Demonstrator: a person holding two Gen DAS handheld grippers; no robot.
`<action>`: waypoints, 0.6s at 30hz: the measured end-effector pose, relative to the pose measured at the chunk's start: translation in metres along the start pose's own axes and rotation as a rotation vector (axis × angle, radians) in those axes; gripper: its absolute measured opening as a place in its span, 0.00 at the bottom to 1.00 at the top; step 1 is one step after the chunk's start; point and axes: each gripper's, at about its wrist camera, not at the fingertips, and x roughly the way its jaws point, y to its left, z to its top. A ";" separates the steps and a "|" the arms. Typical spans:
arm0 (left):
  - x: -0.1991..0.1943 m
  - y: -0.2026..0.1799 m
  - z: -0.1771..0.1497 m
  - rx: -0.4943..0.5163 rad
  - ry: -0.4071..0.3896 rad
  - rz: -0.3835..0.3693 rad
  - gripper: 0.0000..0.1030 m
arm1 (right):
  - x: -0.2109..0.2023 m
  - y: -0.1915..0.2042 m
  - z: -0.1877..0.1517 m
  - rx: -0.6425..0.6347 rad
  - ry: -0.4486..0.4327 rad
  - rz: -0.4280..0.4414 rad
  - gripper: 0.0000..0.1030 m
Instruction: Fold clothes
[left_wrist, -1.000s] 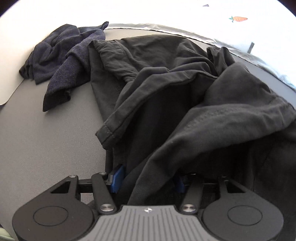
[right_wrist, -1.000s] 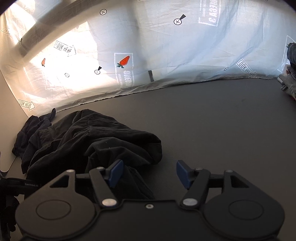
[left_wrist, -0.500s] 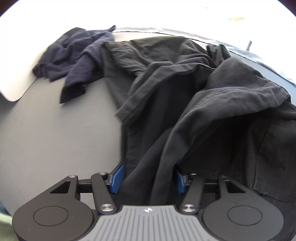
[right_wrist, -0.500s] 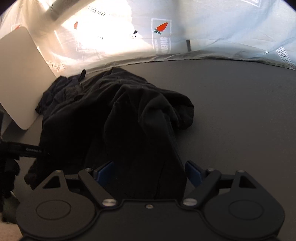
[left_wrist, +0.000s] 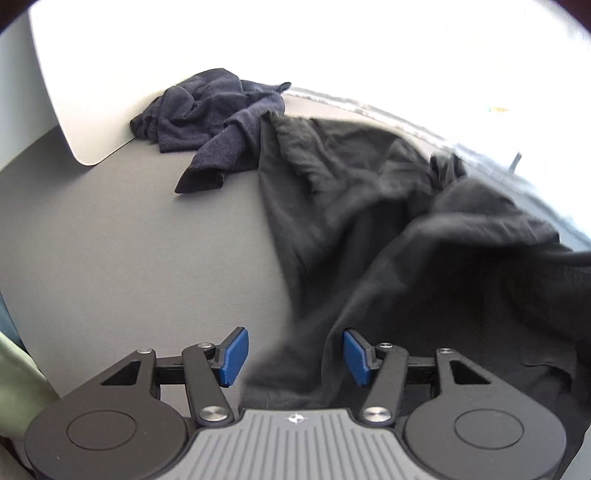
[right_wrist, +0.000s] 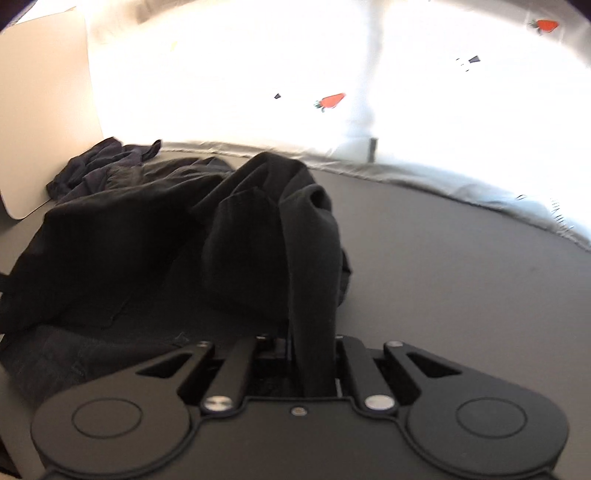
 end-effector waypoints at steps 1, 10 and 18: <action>-0.002 -0.001 -0.001 -0.020 -0.009 -0.021 0.57 | -0.001 -0.012 0.006 -0.005 -0.023 -0.048 0.07; 0.006 -0.028 0.001 -0.059 -0.033 -0.016 0.58 | 0.043 -0.162 0.101 -0.048 -0.147 -0.499 0.13; 0.036 -0.044 0.019 -0.020 0.033 -0.049 0.58 | 0.053 -0.175 0.057 0.190 -0.013 -0.576 0.61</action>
